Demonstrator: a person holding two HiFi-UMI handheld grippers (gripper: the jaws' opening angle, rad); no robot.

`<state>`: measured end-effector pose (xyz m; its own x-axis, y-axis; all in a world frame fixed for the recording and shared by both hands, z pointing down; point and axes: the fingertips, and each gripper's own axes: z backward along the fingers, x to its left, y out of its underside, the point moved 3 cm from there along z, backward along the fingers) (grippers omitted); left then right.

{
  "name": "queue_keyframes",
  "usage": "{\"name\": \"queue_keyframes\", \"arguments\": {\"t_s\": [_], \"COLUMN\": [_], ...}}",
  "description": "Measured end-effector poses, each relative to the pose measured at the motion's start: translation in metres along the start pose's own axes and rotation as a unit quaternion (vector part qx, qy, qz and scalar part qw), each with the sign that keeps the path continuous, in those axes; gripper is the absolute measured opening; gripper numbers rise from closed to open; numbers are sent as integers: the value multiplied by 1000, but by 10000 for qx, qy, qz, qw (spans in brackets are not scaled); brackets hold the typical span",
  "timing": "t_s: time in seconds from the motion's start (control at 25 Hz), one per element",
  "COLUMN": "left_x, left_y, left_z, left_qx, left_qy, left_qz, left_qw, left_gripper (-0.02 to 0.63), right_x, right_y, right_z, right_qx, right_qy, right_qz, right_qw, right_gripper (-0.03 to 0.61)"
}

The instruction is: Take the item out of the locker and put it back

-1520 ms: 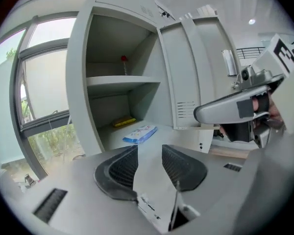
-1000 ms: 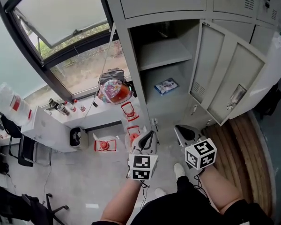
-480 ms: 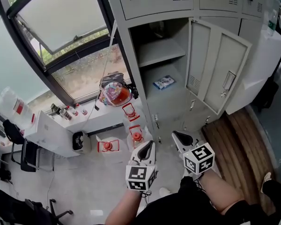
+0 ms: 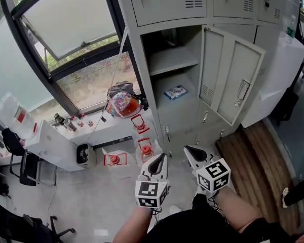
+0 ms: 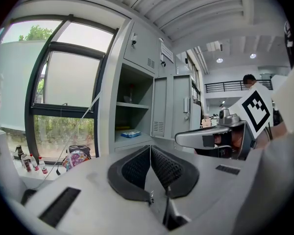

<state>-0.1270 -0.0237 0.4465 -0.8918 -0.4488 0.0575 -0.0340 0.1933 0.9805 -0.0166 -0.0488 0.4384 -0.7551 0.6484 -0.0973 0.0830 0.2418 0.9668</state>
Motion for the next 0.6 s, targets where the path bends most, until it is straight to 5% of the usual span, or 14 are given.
{"name": "queue_keyframes", "arguments": {"t_s": [0.6], "left_x": [-9], "left_y": [0], "left_z": [4], "left_qx": [-3], "left_qy": [10], "left_qz": [0], "left_qw": [10000], "left_gripper": [20], "right_x": [2], "right_y": [2], "right_z": [10], "right_qx": [-49], "right_qy": [16], "right_qz": [-26], "right_qw": [10000], "right_gripper": [52]}}
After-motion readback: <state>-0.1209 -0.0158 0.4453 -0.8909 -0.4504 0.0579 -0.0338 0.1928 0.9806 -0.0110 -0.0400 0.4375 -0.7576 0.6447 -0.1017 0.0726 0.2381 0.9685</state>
